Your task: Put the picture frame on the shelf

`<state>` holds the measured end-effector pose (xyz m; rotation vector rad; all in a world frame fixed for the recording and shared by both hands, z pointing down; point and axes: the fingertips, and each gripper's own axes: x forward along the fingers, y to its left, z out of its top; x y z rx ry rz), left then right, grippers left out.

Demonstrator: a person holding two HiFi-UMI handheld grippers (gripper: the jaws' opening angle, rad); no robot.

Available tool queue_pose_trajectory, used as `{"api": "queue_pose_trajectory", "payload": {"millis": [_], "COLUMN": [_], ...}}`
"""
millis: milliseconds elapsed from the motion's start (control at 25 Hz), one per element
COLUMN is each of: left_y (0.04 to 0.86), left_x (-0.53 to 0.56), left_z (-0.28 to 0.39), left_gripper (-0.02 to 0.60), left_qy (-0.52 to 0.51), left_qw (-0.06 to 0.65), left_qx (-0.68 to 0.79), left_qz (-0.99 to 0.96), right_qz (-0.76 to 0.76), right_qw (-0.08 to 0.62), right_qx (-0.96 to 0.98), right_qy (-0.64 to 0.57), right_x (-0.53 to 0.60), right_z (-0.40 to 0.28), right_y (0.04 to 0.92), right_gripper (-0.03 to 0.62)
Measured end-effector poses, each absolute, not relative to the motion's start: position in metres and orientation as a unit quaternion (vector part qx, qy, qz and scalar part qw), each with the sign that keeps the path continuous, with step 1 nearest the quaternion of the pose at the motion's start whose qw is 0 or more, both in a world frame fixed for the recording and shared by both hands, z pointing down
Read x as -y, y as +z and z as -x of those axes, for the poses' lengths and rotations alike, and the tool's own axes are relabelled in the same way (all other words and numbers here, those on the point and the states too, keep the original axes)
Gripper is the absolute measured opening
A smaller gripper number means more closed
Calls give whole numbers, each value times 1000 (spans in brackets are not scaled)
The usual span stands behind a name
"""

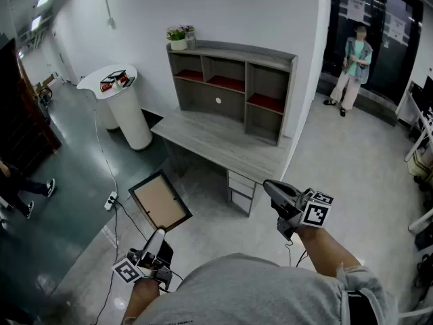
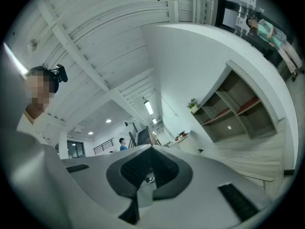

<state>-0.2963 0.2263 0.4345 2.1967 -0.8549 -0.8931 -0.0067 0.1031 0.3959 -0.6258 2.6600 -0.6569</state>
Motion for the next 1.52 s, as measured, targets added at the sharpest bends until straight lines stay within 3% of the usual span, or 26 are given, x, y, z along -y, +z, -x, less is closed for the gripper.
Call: {"api": "queue_pose_trajectory", "payload": {"millis": [840,1520], "left_y": [428,427], "left_x": [-215,-171], "left_z": [255,127], "left_gripper": [87,86], "left_qy": [-334,-350], "left_qw": [310,315], "left_qx": [310,298], "left_qz": [-834,-830], "right_qz": [262,255], "right_qw": [171,171], "right_qx": [-923,-926], "right_qy": [-222,-220], "right_x": [-98,-95], "right_z": [-50,-186], "right_y": [393,399], "right_gripper": [2,5]}}
